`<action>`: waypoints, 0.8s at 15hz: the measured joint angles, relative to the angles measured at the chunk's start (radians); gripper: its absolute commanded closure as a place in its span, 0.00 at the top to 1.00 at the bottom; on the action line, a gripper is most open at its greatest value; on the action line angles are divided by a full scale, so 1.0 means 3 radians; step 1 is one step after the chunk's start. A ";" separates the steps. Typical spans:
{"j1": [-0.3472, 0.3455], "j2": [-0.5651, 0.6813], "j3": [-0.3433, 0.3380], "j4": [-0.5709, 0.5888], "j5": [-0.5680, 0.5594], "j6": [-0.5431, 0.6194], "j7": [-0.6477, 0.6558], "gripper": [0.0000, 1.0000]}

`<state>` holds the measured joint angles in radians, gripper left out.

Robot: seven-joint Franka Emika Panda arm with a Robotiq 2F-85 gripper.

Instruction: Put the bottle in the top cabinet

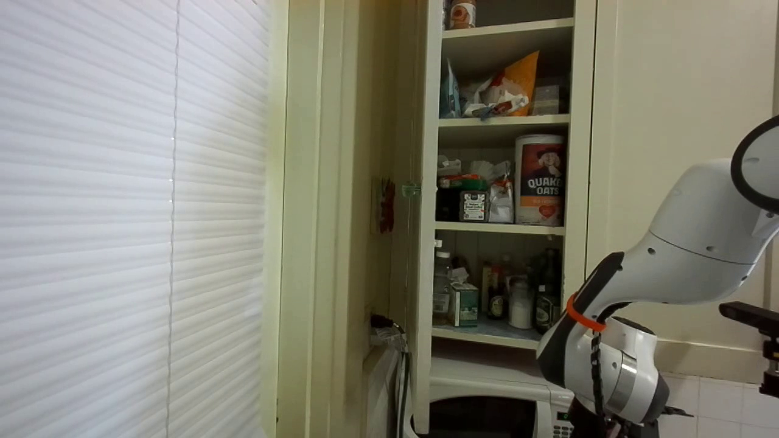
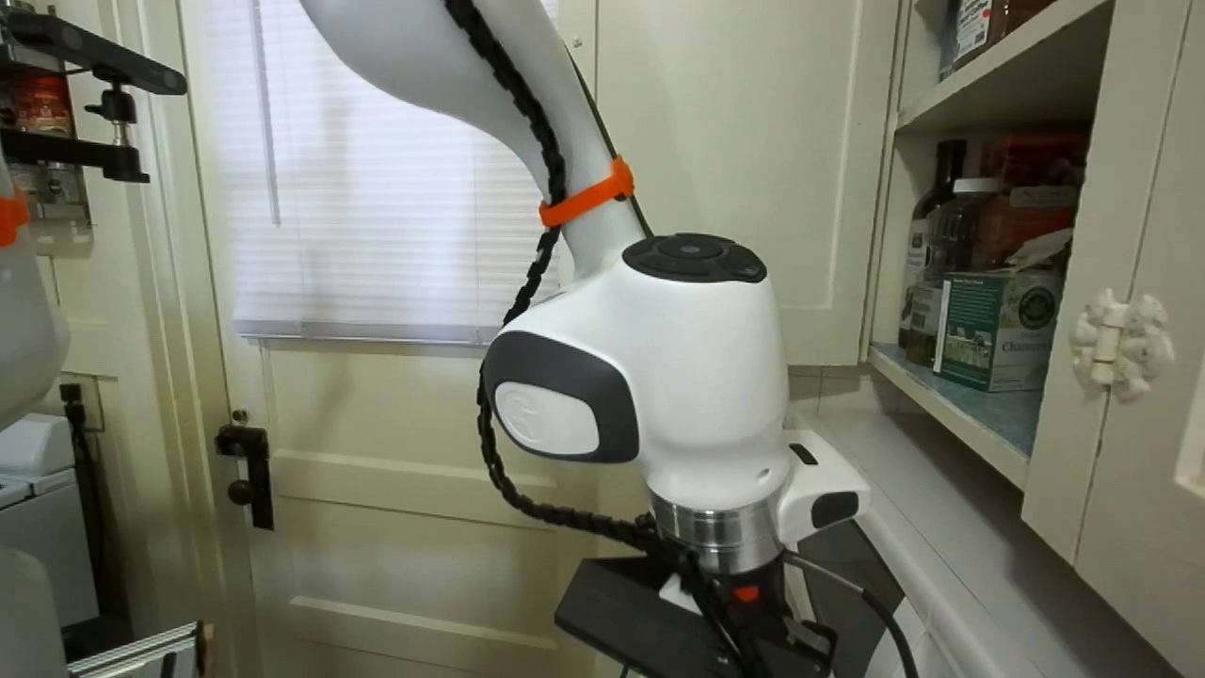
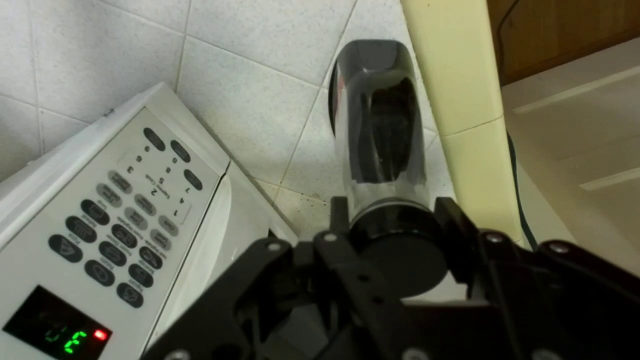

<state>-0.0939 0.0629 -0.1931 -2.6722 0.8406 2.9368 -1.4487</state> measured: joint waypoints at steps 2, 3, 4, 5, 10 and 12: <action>0.0000 -0.0020 -0.0026 -0.0027 -0.0230 0.0000 0.0265 0.21; -0.0020 -0.0035 -0.0033 -0.0045 -0.0437 -0.0006 0.0483 0.21; -0.0027 -0.0060 -0.0058 -0.0064 -0.0631 -0.0027 0.0697 0.21; -0.0027 -0.0102 -0.0101 -0.0079 -0.0816 -0.0078 0.0894 0.21; -0.0127 -0.0590 -0.0172 -0.0083 -0.1661 -0.0594 0.1760 0.21; -0.0163 -0.0891 -0.0164 -0.0065 -0.1899 -0.0899 0.2030 0.21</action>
<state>-0.1428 -0.2045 -0.2424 -2.6918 0.2709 2.6669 -0.8397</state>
